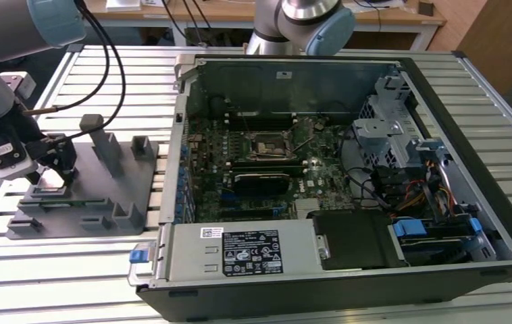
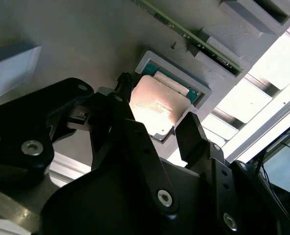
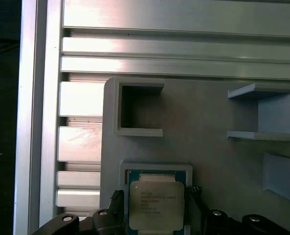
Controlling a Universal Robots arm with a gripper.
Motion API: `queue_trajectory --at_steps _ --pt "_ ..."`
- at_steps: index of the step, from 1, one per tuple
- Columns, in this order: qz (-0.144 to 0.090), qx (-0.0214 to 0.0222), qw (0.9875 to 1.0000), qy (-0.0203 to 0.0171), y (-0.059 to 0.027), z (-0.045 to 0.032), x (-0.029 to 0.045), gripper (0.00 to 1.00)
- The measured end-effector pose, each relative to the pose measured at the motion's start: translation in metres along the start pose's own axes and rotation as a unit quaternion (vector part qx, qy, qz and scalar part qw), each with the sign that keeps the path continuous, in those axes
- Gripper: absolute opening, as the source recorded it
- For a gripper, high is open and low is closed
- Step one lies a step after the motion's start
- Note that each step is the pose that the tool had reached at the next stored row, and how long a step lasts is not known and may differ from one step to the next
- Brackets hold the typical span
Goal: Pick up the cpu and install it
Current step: 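Pick up the cpu and move it towards the insertion slot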
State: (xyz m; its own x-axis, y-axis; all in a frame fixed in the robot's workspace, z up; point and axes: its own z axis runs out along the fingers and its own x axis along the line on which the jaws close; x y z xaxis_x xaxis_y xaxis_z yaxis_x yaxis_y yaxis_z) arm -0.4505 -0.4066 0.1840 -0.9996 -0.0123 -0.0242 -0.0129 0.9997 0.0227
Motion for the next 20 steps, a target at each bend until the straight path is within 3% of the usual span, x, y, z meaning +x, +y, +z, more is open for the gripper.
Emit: queue_trajectory --at_steps 3,4,20 --pt "0.0 0.0 1.0 0.0 0.0 0.0 0.0 0.61" --pt "0.0 0.0 1.0 0.0001 -0.0001 0.0 0.0 0.55" --pt "0.0 0.0 1.0 0.0 0.0001 -0.0076 -0.0002 0.54"
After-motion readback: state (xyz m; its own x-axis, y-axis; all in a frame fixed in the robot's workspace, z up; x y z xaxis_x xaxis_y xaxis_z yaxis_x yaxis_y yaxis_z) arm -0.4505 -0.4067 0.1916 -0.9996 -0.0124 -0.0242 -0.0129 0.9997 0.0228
